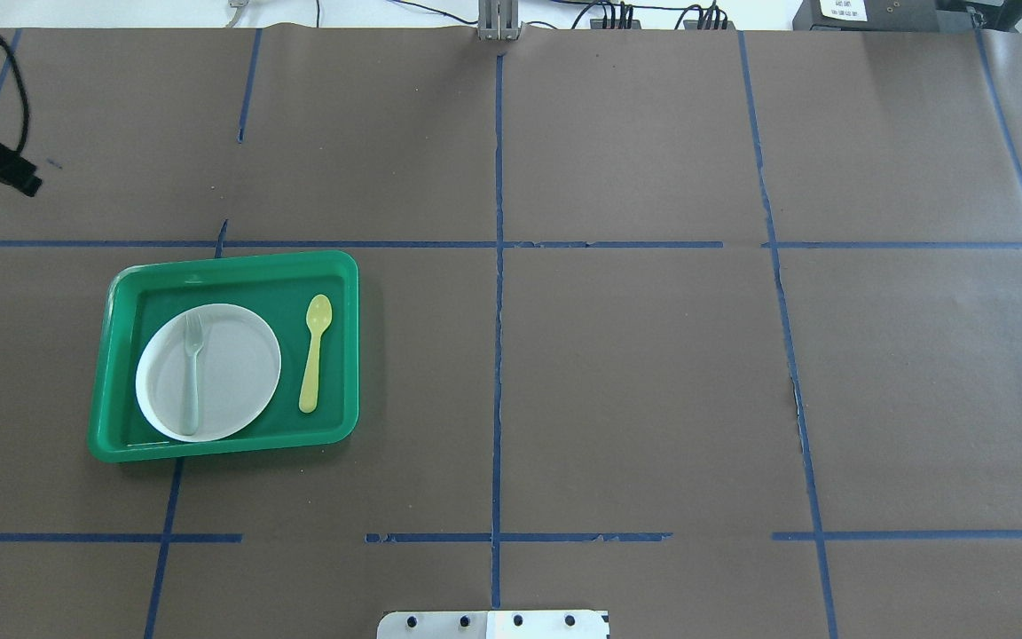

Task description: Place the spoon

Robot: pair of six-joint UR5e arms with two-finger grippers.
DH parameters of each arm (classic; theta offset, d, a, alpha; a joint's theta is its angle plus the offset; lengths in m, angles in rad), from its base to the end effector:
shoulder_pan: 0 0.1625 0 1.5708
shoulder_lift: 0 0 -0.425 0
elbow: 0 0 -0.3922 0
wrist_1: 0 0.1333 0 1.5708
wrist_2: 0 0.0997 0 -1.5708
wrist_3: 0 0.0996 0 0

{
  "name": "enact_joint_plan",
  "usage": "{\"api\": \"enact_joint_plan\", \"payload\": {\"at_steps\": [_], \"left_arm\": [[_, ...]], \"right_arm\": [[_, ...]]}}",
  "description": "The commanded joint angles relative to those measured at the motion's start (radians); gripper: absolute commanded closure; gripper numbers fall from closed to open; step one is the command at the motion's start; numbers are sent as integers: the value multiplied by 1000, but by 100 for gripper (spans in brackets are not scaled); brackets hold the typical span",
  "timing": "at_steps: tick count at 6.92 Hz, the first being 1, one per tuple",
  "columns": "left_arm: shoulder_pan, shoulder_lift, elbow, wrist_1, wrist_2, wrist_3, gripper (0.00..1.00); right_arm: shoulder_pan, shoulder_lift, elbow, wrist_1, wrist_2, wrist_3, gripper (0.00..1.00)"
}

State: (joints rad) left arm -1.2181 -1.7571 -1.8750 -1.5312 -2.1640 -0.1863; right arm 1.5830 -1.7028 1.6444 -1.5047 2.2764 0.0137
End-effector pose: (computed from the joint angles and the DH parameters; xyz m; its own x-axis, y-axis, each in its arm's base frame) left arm 0.1173 -0.5433 0.4263 0.7395 0.3497 -0.5752 -0.1770 0.9254 0.3350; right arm 0.0740 -0.4350 0.6817 0.7610 0.0180 0.6485 -0.0226 0.9997 -0.0012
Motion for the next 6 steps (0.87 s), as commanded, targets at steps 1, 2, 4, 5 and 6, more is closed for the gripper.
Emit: {"api": "enact_joint_plan", "payload": {"at_steps": [1,2,4,5,6], "left_arm": [[-194,170,88,-91,-89,57,0],[-257,230,118,-98,-156,117,0],[-359,258,232,-101,-160,240,0],[-362,263,258,-95,-161,240,0],[-366,268,258,-87,-171,237,0]], "right_arm": [[0,0,0,0,0,0,0],[0,0,0,0,0,-1,0],[0,0,0,0,0,0,0],[0,0,0,0,0,0,0],[0,0,0,0,0,0,0]]}}
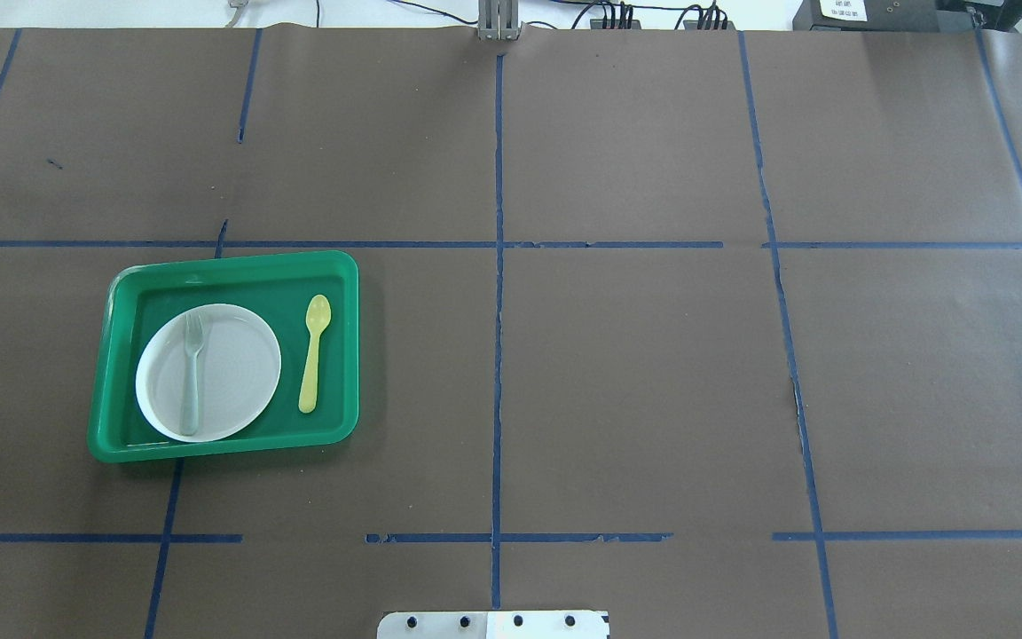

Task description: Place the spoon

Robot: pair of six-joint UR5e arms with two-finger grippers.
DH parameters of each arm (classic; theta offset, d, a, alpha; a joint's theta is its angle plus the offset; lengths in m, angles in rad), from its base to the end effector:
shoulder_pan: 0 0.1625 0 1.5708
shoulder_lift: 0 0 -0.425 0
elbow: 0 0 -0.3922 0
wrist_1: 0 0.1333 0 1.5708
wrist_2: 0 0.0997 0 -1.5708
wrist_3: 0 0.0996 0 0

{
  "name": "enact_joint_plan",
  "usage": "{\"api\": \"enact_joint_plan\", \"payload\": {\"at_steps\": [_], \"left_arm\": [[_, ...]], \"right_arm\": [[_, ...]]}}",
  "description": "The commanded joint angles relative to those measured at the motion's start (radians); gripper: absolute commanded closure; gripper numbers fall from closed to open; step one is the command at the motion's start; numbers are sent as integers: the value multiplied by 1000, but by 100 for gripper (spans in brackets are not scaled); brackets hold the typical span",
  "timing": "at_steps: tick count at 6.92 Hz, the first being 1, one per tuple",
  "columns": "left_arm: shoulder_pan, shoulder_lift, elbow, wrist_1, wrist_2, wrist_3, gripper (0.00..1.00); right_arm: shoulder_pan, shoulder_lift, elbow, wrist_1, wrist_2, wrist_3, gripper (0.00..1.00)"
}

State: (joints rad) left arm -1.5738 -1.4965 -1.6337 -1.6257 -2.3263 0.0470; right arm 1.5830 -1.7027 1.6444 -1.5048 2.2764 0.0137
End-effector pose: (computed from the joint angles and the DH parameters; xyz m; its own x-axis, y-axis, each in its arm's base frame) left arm -0.0664 -0.4632 0.6589 0.7274 0.0745 -0.6822 -0.0312 0.9966 0.0756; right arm 0.0740 -0.4350 0.6817 0.7610 0.0180 0.6485 -0.0226 0.9997 -0.0012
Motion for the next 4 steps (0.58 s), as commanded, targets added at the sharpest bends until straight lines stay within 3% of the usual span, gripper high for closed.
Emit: {"api": "enact_joint_plan", "payload": {"at_steps": [1,4], "left_arm": [[-11,12,21,7,-14,1,0],[-18,13,17,9,-15,13,0]], "right_arm": [[0,0,0,0,0,0,0],[0,0,0,0,0,0,0]]}}
